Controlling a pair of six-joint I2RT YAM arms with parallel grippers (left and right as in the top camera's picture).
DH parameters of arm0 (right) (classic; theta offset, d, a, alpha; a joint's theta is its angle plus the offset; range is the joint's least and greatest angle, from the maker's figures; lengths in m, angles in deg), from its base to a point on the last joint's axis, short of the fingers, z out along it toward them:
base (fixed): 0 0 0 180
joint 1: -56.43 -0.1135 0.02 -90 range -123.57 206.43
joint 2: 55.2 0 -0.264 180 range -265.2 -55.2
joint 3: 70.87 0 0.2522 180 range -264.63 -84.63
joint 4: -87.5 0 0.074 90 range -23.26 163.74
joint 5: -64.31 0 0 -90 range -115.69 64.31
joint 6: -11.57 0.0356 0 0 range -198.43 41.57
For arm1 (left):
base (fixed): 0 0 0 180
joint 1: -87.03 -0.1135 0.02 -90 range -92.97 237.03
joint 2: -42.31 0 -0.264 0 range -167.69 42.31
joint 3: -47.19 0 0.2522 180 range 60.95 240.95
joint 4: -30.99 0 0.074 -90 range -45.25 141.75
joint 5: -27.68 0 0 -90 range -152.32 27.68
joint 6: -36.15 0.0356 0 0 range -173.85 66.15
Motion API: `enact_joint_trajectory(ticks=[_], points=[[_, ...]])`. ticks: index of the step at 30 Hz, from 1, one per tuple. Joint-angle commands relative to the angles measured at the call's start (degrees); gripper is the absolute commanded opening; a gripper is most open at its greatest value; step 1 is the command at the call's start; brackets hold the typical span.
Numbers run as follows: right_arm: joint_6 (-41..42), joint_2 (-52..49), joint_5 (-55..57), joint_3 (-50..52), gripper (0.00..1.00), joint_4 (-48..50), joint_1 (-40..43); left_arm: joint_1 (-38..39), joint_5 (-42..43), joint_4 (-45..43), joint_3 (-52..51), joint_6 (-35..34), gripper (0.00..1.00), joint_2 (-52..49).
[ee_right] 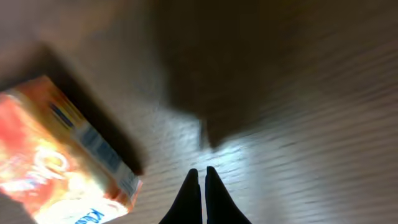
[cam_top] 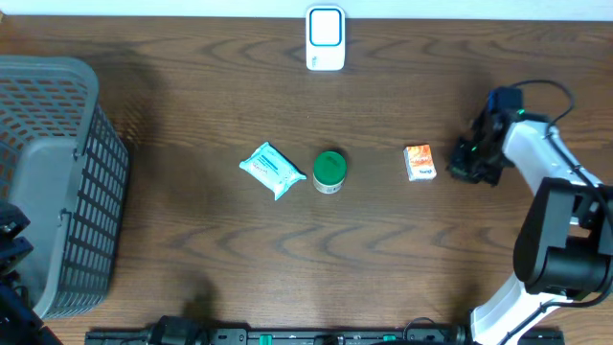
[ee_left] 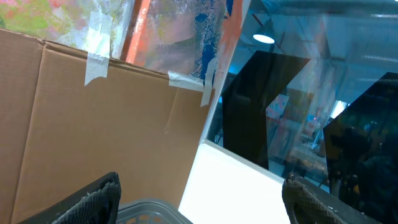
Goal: Scan the item barcode
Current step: 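Reach right gripper down to the orange box and grasp it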
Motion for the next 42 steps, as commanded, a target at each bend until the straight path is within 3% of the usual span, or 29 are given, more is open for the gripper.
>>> enact_joint_trajectory(ticks=[1,21,23,24,27,30,36,42], points=[[3.39,-0.02,-0.09,3.61,0.01,1.90,-2.54,-0.24,-0.11,-0.24,-0.13,-0.52,0.83,0.79],[3.39,0.92,-25.46,5.07,0.01,19.15,-16.06,-0.26,-0.11,-0.22,-0.13,-0.50,0.83,1.25],[5.38,3.48,-26.88,3.30,0.12,16.09,-16.09,-0.26,-0.13,-0.17,-0.13,-0.50,0.84,1.40],[5.70,4.63,-26.75,2.58,0.22,14.88,-16.09,-0.26,-0.13,-0.02,-0.13,-0.50,0.83,1.49],[6.29,9.60,-23.39,0.13,0.83,11.39,-16.13,-0.24,-0.11,0.24,-0.13,-0.52,0.83,1.55],[7.85,13.51,-17.59,-1.07,0.99,11.08,-16.13,-0.26,-0.11,0.42,-0.13,-0.50,0.83,1.55],[7.80,13.66,-4.57,-1.11,0.99,11.89,-16.28,-0.24,-0.11,0.42,-0.13,-0.52,0.83,1.55],[12.39,9.70,-1.14,-2.51,0.99,8.11,-16.52,-0.24,-0.11,0.42,-0.13,-0.52,0.83,1.55]])
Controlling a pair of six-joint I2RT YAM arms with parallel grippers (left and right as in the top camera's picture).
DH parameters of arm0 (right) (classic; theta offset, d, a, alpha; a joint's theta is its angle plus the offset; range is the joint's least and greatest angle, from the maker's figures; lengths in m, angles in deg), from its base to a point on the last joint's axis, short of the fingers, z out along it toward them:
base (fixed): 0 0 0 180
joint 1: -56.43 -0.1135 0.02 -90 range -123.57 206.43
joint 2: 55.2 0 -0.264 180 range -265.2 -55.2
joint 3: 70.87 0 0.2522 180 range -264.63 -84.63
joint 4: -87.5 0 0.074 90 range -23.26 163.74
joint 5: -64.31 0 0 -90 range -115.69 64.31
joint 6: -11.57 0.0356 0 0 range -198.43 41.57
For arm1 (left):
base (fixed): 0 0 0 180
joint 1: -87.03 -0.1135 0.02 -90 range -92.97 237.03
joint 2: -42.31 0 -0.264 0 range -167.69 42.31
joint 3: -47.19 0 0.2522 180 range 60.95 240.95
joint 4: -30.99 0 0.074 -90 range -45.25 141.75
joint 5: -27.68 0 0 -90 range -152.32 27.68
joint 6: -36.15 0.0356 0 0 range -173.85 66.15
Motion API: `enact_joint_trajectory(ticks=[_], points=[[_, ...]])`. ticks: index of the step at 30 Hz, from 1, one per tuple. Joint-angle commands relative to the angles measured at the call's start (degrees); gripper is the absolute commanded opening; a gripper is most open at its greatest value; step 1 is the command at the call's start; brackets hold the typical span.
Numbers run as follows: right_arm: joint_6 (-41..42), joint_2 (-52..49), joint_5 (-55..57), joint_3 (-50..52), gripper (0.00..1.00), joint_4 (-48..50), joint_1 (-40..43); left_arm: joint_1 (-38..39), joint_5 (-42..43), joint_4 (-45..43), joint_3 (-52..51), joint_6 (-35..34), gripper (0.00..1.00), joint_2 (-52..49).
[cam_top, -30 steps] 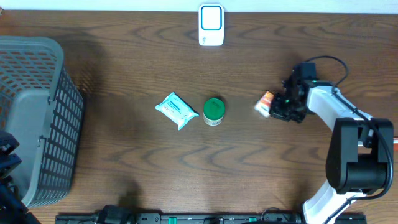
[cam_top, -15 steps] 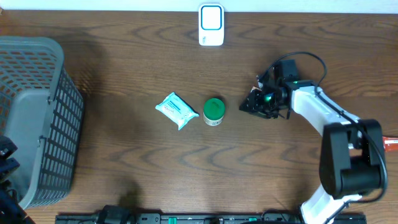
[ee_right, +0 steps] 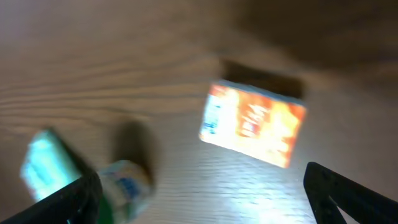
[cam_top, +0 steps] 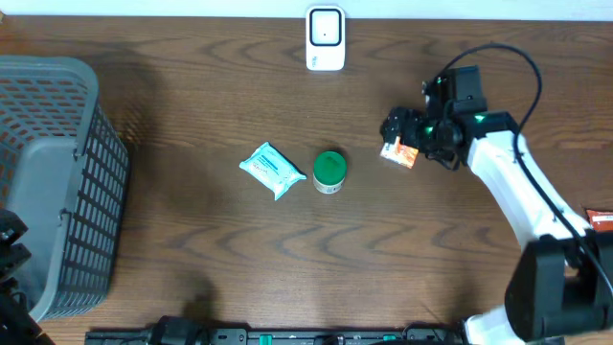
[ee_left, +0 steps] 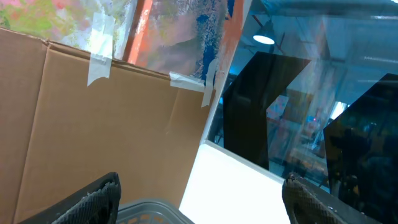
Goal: Scan the item barcode
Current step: 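Reach right gripper down to the orange box and grasp it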
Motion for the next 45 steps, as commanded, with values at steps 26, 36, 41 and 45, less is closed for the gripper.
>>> enact_joint_trajectory(ticks=[26,36,41,45], points=[[9.88,-22.34,15.98,-23.98,0.99,-23.93,-2.47,-0.24,-0.13,1.03,-0.13,-0.50,0.83,0.70],[7.58,-25.18,16.04,-23.23,0.99,-20.02,-2.14,-0.24,-0.11,1.03,-0.13,-0.50,0.83,0.70],[7.61,-27.58,16.02,-23.21,0.99,-19.58,-2.62,-0.24,-0.11,1.03,-0.13,-0.50,0.83,0.70],[7.61,-28.87,16.04,-23.19,0.99,-19.78,-2.78,-0.24,-0.11,1.03,-0.13,-0.50,0.83,0.70]])
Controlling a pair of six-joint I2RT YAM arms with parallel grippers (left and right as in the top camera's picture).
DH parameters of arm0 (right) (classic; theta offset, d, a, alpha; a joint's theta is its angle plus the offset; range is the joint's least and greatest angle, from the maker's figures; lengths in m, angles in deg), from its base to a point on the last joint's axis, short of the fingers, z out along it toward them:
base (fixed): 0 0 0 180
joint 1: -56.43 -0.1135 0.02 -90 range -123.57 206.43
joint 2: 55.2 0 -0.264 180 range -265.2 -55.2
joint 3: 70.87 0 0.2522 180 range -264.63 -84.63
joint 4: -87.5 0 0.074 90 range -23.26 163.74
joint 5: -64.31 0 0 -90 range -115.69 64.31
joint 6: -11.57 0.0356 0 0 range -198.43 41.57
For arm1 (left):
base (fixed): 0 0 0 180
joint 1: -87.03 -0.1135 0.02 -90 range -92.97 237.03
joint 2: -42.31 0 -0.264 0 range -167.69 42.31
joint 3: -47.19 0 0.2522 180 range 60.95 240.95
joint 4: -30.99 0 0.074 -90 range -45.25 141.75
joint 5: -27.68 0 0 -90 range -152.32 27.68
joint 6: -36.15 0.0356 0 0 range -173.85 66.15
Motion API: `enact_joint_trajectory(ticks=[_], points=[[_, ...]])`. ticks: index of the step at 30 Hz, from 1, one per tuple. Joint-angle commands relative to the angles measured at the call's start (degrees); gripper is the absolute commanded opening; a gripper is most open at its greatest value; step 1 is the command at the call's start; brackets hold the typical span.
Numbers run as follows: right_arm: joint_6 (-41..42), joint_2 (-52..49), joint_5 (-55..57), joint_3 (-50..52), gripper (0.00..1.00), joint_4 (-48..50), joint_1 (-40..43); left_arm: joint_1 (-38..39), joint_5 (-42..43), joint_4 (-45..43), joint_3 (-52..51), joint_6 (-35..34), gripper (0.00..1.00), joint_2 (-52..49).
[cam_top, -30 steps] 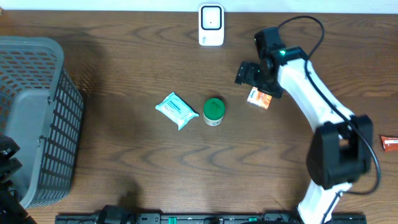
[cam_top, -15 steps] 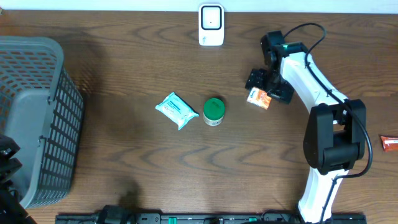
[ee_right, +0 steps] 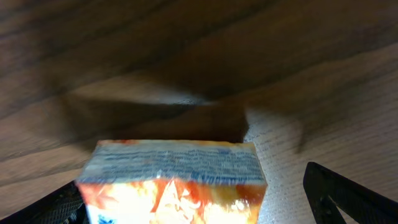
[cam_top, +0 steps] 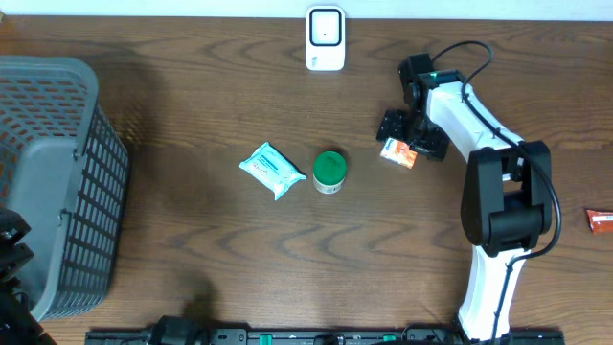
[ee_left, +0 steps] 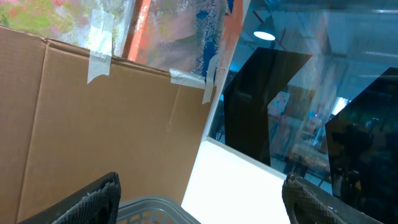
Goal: Scan the item barcode
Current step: 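Reach right gripper down to the orange box and grasp it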
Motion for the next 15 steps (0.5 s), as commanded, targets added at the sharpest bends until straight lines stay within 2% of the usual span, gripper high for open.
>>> enact_joint_trajectory(ticks=[1,4,8,15], points=[[-0.72,-1.77,0.85,0.04,0.99,-0.04,-0.44,-0.24,-0.11,-0.11,-0.13,-0.50,0.83,0.70],[-0.72,-2.80,0.07,0.11,0.96,-0.07,-0.50,-0.24,-0.11,-0.09,-0.13,-0.50,0.83,0.70],[-0.94,-3.17,-0.50,0.13,0.74,-0.09,-0.90,-0.24,-0.11,-0.09,-0.13,-0.50,0.83,0.70],[-1.03,-3.02,-1.14,-0.22,0.69,-1.66,-0.85,-0.24,-0.11,-0.11,-0.13,-0.50,0.83,0.70]])
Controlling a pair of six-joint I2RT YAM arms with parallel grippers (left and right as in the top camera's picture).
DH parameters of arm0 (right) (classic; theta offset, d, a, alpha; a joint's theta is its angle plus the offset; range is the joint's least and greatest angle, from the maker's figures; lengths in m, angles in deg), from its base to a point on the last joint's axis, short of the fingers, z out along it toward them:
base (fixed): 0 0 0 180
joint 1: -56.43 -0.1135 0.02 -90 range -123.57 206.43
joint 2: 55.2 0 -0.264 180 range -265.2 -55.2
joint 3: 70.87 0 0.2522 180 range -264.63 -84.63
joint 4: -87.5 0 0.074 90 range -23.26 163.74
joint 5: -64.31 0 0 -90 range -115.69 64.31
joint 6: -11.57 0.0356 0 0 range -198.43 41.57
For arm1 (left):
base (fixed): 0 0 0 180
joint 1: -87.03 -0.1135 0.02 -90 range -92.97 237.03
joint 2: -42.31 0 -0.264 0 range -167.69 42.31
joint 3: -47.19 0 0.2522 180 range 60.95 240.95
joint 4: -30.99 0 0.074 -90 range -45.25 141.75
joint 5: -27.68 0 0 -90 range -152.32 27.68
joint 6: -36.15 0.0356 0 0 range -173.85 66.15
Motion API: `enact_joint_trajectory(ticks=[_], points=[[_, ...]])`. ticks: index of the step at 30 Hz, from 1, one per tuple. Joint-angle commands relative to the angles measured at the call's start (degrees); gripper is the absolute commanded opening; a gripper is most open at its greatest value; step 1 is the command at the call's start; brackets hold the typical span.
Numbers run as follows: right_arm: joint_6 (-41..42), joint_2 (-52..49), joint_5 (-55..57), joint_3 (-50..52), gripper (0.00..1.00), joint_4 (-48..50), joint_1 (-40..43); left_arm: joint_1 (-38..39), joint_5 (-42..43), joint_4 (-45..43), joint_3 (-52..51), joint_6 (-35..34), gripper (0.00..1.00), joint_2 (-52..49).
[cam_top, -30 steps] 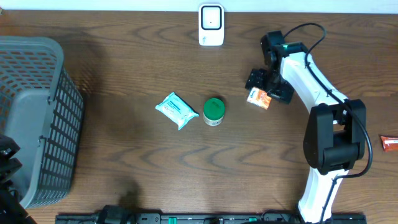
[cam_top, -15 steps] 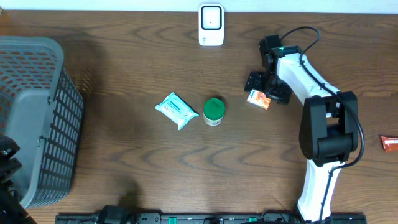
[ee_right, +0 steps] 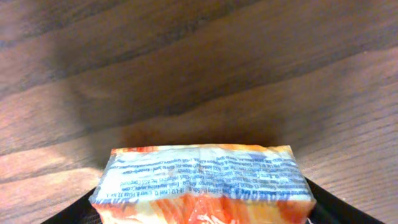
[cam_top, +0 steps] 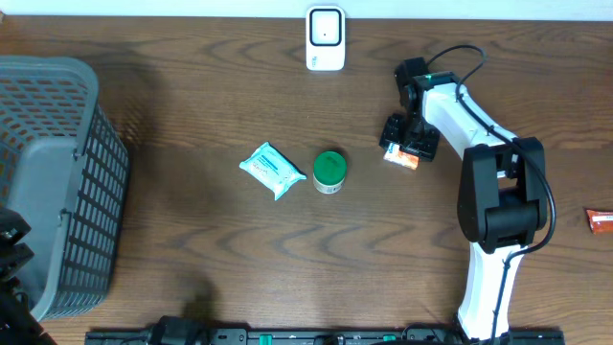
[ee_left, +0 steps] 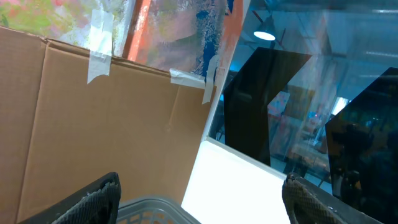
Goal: Scan the item barcode
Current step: 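Reach right gripper down to the orange box and grasp it, then lift the orange box up to the white scanner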
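Note:
An orange snack packet (cam_top: 403, 159) lies on the wooden table right of centre. My right gripper (cam_top: 407, 141) is down over it. In the right wrist view the packet (ee_right: 202, 174) fills the gap, its printed white edge up, and a dark finger (ee_right: 341, 208) presses each side, so the gripper is shut on it. The white scanner (cam_top: 326, 38) with a blue face stands at the table's far edge. My left gripper (ee_left: 202, 199) is open, held at the near left, looking over the basket rim at a cardboard wall.
A grey mesh basket (cam_top: 48, 182) fills the left side. A teal and white wipes pack (cam_top: 273, 170) and a green-lidded jar (cam_top: 329, 172) lie mid-table, left of the packet. A small red packet (cam_top: 601, 220) lies at the right edge.
My right gripper has come lower onto the orange packet and its fingers now touch both sides; before, they stood wide apart above it. The left arm has not moved.
First my right gripper was shut on nothing, on the table just right of the orange packet. Then it was open beside the packet, which lay further left and turned. Then it stood open over the packet, and now it is shut on it.

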Motion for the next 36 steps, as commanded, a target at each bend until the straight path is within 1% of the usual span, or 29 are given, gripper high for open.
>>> enact_joint_trajectory(ticks=[1,3,6,9,13,16,20,23,25,32,36], points=[[-0.83,-1.29,-0.35,-0.52,0.69,-1.73,-0.20,-0.24,-0.11,-0.09,-0.13,-0.50,0.83,0.70],[-2.51,-1.18,-1.86,-1.88,0.67,-3.85,0.26,-0.24,-0.11,-0.09,-0.13,-0.50,0.83,0.70],[-4.70,-1.14,-4.24,-5.01,0.67,-8.28,0.87,-0.24,-0.11,-0.11,-0.13,-0.52,0.83,0.70],[-8.72,-1.14,-8.68,-8.70,0.68,-14.73,1.22,-0.22,-0.09,-0.13,-0.13,-0.55,0.83,0.70],[-16.59,-1.14,-17.88,-11.56,0.67,-23.91,1.33,-0.24,-0.09,-0.11,-0.13,-0.55,0.83,0.68],[-21.51,-1.14,-23.39,-11.63,0.67,-28.68,1.33,-0.24,-0.09,-0.11,-0.13,-0.55,0.83,0.68],[-22.67,-1.14,-24.61,-11.63,0.67,-33.92,1.33,-0.24,-0.07,-0.13,-0.13,-0.61,0.83,0.70],[-24.65,-1.14,-27.17,-11.63,0.67,-37.68,1.31,-0.24,-0.09,-0.09,-0.13,-2.71,0.83,0.68],[-26.08,-1.14,-28.72,-11.61,0.66,-40.00,1.20,-0.24,-0.09,-0.09,-0.13,-2.93,0.83,0.68],[-26.49,-1.14,-30.97,-11.50,0.66,-39.98,1.20,-0.24,-0.09,-0.09,-0.13,-2.91,0.83,0.68],[-25.88,-1.14,-30.93,-11.50,0.57,-38.07,1.16,-0.24,-0.09,-0.07,-0.13,-2.91,0.83,0.68]])
